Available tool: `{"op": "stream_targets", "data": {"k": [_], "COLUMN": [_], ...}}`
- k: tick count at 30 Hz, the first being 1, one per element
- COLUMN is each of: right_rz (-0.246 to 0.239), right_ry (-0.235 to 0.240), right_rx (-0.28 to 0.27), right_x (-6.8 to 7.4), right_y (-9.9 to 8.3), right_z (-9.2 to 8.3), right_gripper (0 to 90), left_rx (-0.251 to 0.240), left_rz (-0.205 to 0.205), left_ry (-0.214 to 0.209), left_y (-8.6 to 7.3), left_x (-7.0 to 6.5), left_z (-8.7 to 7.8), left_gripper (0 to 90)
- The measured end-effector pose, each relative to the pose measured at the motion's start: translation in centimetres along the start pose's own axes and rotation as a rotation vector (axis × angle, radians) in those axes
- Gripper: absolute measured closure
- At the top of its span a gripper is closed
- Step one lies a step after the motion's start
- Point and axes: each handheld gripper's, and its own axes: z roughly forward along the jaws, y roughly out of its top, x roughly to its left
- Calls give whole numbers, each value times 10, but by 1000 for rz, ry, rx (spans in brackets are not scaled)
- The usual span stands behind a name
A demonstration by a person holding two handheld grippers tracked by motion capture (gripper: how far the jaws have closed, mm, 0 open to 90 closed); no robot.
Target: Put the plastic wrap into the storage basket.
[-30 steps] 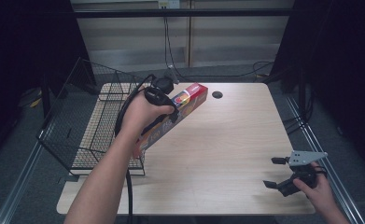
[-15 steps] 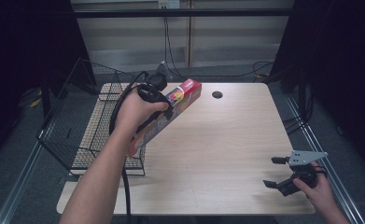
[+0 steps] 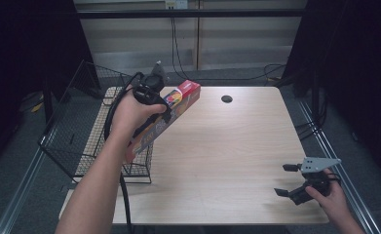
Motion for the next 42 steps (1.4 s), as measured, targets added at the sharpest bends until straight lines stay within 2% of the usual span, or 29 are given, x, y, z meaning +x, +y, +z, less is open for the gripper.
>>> {"op": "stream_targets", "data": {"k": [5,14,23,26,31,32,35,36,42], "right_rz": [2,0,-3,-3,-1,-2,-3,-3,-2], "right_ry": [2,-2,-3,-1,-2,-2,-2,-3,5], "right_rx": [2,3,1,1,0,0,1,2,6], "right_x": [0,0,0,0,1,1,1,1,1], "right_y": [0,1,1,2,2,2,2,2,2], "right_z": [0,0,1,1,0,0,1,1,2], "right_gripper": [32,33,33,33,32,33,32,32,32], "left_rx": [-8,-20,-29,-28,-28,-37,-36,-33,-44], "left_rz": [-34,-50,-95,-96,-119,-135,-139,-154,-172], "left_ry": [12,14,24,35,42,43,46,43,55], "left_y": [-3,-8,-14,-16,-20,-21,-23,-24,-29], "left_x": [7,17,28,33,43,43,47,50,58], "left_z": [-4,-11,-18,-20,-24,-24,-26,-27,-31], "left_gripper": [433,432,432,432,432,433,432,432,432]}}
